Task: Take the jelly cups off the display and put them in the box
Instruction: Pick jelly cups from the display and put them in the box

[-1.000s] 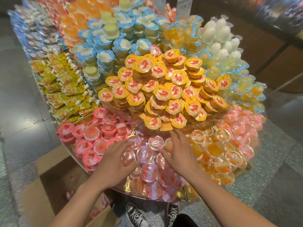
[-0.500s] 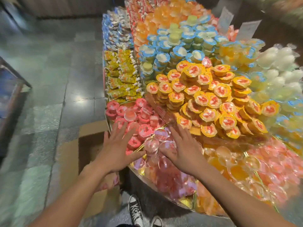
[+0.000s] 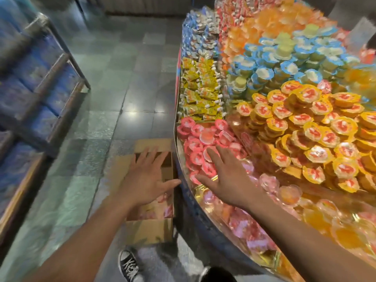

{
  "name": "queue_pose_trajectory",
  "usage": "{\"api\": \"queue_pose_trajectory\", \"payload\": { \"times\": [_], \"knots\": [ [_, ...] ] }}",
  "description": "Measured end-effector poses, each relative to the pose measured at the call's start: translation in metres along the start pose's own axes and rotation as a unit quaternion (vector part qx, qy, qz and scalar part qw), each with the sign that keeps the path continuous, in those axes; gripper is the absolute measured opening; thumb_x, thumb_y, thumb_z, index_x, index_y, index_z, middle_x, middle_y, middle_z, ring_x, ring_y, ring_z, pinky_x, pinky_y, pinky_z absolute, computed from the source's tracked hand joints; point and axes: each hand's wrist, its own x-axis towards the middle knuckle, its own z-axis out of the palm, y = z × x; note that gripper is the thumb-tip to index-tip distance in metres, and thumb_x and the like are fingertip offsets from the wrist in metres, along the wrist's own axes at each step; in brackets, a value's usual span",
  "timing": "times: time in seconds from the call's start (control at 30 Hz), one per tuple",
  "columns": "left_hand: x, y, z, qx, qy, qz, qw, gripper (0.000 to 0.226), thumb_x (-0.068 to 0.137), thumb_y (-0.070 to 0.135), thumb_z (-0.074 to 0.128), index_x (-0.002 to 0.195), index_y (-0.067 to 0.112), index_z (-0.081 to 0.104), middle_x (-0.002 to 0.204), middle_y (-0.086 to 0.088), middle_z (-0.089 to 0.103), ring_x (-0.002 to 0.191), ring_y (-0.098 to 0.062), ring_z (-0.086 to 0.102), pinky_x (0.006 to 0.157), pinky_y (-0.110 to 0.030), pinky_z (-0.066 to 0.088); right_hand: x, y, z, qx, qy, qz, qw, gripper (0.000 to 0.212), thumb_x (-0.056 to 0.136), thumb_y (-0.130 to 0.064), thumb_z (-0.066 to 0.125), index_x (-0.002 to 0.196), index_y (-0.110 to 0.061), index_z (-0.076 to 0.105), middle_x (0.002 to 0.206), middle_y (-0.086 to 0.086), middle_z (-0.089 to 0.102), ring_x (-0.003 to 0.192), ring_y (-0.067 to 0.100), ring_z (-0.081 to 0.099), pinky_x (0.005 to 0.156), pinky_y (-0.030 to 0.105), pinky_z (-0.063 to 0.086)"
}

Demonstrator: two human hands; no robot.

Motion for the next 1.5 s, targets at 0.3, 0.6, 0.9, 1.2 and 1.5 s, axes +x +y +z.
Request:
{"api": "queue_pose_trajectory", "payload": {
  "times": [0.3, 0.6, 0.9, 1.2, 1.5],
  "knots": [
    [0.024, -0.120, -0.035, 0.032, -0.039, 0.068, 0.996, 0.108, 0.072, 0.093, 0.032, 0.158, 0.032, 0.007, 0.168, 0.001, -0.006, 0.154, -0.021, -0.010, 0.123, -0.047, -0.003, 0.049, -0.108, 0.037, 0.038, 0.023, 0.073, 0.996, 0.101, 0.083, -0.080, 0.024, 0.161, -0.017, 0.012, 0.167, 0.010, 0.012, 0.154, 0.033, 0.010, 0.123, 0.052, 0.017],
    [0.066, -0.193, -0.043, 0.068, -0.076, 0.139, 0.985, 0.134, 0.046, 0.103, -0.003, 0.158, 0.032, 0.007, 0.168, 0.001, -0.003, 0.154, -0.022, -0.009, 0.124, -0.052, 0.000, 0.084, -0.166, 0.076, 0.073, 0.036, 0.123, 0.989, 0.114, 0.078, -0.091, 0.003, 0.158, -0.012, 0.023, 0.162, 0.014, 0.026, 0.149, 0.034, 0.023, 0.120, 0.051, 0.024],
    [0.121, -0.231, 0.010, 0.066, -0.094, 0.139, 0.984, 0.131, 0.049, 0.100, -0.014, 0.159, 0.031, 0.005, 0.168, 0.001, -0.003, 0.154, -0.020, -0.011, 0.124, -0.049, -0.001, 0.137, -0.148, 0.129, 0.101, -0.014, 0.134, 0.986, 0.102, 0.088, -0.084, 0.013, 0.155, -0.008, 0.030, 0.155, 0.017, 0.037, 0.143, 0.037, 0.034, 0.112, 0.056, 0.036],
    [0.196, -0.283, 0.110, 0.046, -0.126, 0.117, 0.984, 0.124, 0.055, 0.100, -0.006, 0.159, 0.031, -0.001, 0.168, -0.001, -0.009, 0.153, -0.021, -0.016, 0.123, -0.046, -0.006, 0.216, -0.118, 0.229, 0.099, -0.035, 0.127, 0.986, 0.086, 0.096, -0.067, 0.040, 0.160, -0.016, 0.015, 0.166, 0.010, 0.018, 0.154, 0.028, 0.011, 0.125, 0.043, 0.016],
    [0.289, -0.357, 0.256, 0.052, -0.133, 0.161, 0.977, 0.121, 0.058, 0.096, 0.004, 0.159, 0.030, 0.004, 0.168, -0.001, -0.004, 0.154, -0.021, -0.010, 0.125, -0.048, 0.001, 0.282, -0.085, 0.394, 0.089, -0.030, 0.157, 0.983, 0.080, 0.099, -0.061, 0.043, 0.160, -0.020, 0.010, 0.167, 0.003, 0.013, 0.154, 0.022, 0.005, 0.126, 0.040, 0.013]
  ]
}}
